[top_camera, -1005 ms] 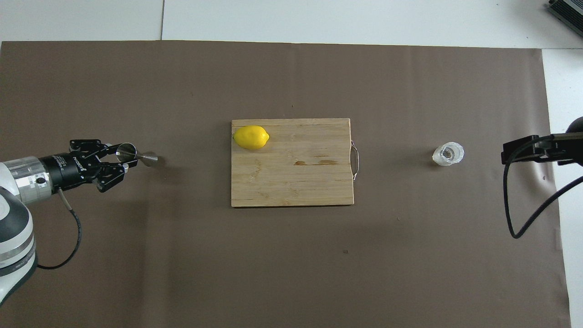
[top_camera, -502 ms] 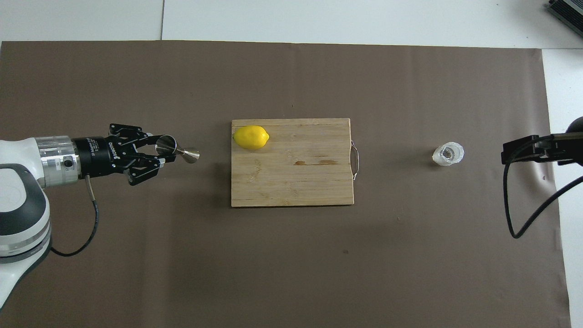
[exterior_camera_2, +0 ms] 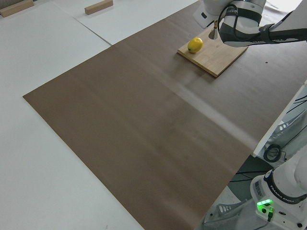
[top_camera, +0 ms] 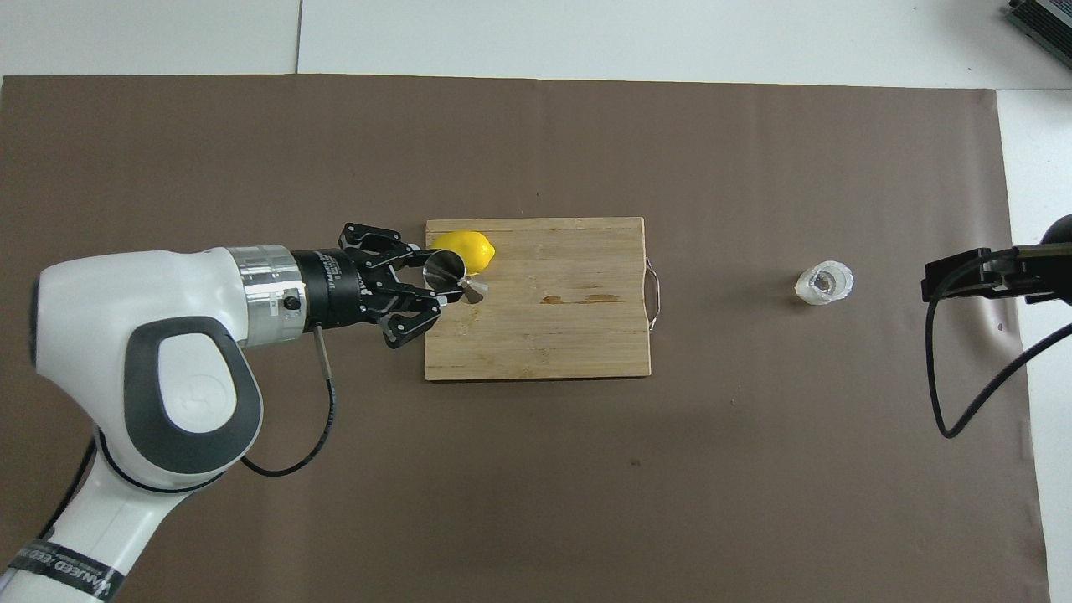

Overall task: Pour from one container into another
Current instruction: 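Lift the metal cup with the left gripper and carry it over the board, then lower the metal cup onto the wooden board and open the left gripper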

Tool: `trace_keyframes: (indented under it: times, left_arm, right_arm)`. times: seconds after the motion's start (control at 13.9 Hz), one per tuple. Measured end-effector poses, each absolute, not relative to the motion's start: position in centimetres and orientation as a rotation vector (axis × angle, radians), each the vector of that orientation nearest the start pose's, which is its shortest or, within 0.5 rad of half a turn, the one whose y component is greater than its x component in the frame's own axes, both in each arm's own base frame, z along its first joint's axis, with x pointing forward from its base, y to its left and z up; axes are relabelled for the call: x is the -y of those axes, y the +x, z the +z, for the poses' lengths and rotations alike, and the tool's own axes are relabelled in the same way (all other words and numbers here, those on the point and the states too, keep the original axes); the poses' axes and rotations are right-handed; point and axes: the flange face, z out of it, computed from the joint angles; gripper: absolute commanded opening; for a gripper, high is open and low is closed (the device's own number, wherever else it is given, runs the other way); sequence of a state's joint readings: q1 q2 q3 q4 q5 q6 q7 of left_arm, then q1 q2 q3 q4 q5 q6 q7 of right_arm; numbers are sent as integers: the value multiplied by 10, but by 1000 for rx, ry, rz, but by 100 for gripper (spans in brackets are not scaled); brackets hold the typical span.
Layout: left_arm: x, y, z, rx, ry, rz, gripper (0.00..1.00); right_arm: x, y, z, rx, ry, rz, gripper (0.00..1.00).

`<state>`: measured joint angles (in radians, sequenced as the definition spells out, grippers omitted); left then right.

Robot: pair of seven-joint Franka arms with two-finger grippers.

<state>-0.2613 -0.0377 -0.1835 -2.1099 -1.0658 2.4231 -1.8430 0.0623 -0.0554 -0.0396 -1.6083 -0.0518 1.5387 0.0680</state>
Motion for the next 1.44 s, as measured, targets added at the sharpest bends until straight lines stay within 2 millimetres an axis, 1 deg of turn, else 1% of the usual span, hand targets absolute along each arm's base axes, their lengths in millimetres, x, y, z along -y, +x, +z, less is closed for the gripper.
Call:
trace_keyframes:
  times: [0.14,0.22,0.29,0.36,0.5,0.65,0.86,1.08,1.15,1.36,1.44]
  left_arm:
    - [302,486,468,-2100,1129,-705,0]
    - [323,474,462,-2104,1114,-688,0]
    - [337,466,455,-2109,1101,-683,0]
    - [346,462,446,-2115,1082,-670,0]
    - [357,456,429,-2141,1006,-645,0]
    - [366,451,419,-2157,940,-634,0]
    - [388,449,403,-2171,929,-623,0]
    - [403,446,384,-2181,916,-579,0]
    - [406,446,380,-2184,916,-575,3]
    - [410,447,375,-2188,915,-572,22]
    - [410,448,373,-2190,916,-571,23]
  right_arm:
    - [-6,534,634,-74,-3191,19,100]
    - [-6,534,634,-74,-3191,19,100]
    - [-6,534,634,-74,-3191,19,100]
    - [-6,534,634,-74,-3191,19,100]
    - [-6,534,634,-74,-3191,19,100]
    - [-6,534,634,-74,-3191,19,100]
    - [-6,534,634,-74,-3191,19,100]
    - [-6,534,634,-74,-3191,19,100]
    - [-6,534,634,-74,-3191,19,100]
    - [-6,534,634,-74,-3191,19,100]
    - [-6,534,634,-74,-3191,19,100]
